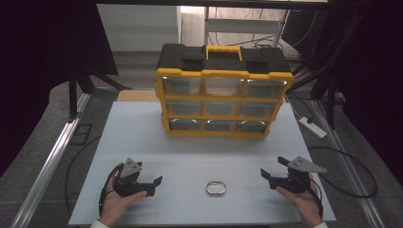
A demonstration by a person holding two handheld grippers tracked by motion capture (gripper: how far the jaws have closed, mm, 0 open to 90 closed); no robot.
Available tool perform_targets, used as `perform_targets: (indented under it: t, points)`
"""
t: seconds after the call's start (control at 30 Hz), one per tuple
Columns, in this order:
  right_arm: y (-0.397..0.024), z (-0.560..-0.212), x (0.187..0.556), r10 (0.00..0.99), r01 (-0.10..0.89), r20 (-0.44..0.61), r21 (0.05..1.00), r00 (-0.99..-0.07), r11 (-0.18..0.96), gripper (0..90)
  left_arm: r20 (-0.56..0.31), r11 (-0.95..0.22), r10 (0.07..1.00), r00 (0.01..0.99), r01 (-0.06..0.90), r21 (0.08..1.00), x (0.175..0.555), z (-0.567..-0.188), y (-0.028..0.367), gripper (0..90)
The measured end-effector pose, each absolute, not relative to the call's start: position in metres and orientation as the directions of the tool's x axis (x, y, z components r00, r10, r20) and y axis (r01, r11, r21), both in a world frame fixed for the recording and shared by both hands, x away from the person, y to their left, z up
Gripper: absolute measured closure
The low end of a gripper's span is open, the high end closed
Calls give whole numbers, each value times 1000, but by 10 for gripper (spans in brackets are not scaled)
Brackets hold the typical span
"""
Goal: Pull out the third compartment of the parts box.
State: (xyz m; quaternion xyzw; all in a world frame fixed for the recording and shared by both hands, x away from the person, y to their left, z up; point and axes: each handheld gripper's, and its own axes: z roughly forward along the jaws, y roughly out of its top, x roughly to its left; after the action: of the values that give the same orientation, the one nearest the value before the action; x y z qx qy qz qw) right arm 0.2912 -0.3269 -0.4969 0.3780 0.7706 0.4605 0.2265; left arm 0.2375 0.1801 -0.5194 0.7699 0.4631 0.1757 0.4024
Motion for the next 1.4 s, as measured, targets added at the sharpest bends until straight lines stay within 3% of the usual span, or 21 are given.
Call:
perform_targets:
  t: [0.33,1.4]
  points:
    - [-322,-497,289,787,358,-7,889,-616,288,133,-102,-248,854,511,571,783,238,-519,180,69]
    - [-299,-495,278,735,201,-211,881,-644,428,159,-121,-253,841,526,582,773,239,-522,178,71]
